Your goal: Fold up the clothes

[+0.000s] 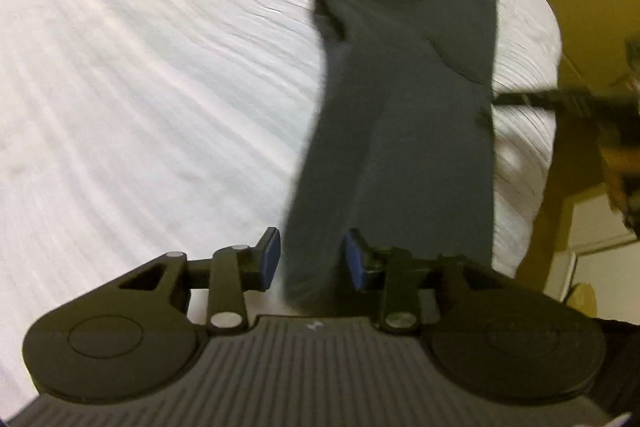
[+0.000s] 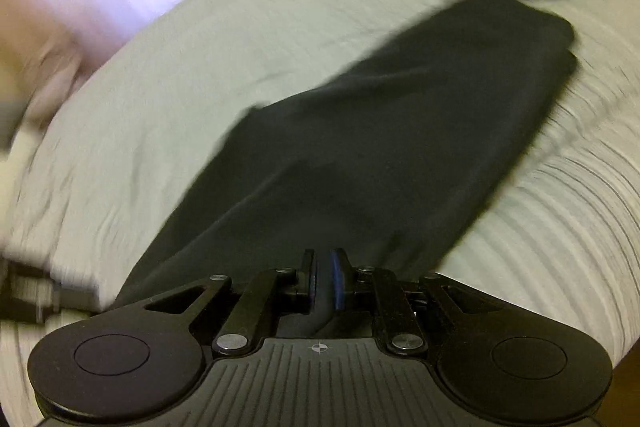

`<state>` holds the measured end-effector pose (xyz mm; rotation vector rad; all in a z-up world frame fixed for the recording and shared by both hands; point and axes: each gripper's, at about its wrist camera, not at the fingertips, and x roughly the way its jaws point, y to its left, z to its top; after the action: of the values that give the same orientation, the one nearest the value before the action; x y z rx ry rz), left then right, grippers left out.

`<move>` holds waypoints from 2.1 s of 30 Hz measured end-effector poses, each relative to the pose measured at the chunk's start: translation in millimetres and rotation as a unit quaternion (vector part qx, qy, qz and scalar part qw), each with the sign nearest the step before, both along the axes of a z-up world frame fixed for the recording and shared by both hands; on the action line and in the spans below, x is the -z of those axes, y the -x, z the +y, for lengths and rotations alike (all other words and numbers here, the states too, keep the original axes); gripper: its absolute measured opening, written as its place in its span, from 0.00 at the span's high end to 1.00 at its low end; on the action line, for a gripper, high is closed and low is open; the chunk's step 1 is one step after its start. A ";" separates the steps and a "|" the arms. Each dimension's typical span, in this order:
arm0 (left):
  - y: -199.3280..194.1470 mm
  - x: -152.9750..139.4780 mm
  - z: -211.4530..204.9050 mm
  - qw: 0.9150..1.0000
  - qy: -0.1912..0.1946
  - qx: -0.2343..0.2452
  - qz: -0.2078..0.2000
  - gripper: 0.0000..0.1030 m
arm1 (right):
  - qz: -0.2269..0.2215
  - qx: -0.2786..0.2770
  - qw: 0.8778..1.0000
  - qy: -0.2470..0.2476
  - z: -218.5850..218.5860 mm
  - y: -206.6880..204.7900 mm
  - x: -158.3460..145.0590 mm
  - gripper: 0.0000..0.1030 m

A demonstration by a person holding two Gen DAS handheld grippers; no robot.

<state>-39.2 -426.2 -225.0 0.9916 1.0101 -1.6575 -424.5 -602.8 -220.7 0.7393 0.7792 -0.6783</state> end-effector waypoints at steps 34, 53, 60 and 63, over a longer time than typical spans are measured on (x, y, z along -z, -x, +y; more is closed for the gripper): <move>98.0 49.4 64.3 0.725 0.276 0.567 -0.277 0.72 | 0.151 -0.318 0.906 0.234 247.0 -69.2 6.5 0.23; 80.3 -28.9 75.2 0.814 0.243 0.482 -0.215 0.79 | 0.120 -0.287 0.912 0.268 243.3 -71.4 -2.8 0.79; 59.0 -61.1 128.6 0.821 0.212 0.485 -0.215 0.79 | 0.069 -0.323 0.920 0.209 289.0 -72.6 -42.3 0.79; 61.1 -79.2 121.7 0.824 0.199 0.488 -0.208 0.78 | 0.043 -0.320 0.929 0.181 287.3 -68.1 -58.9 0.79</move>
<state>-100.3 -304.6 -145.8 1.6100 -0.2452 -2.1562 -356.4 -315.5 -161.8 0.0930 0.8826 -0.2429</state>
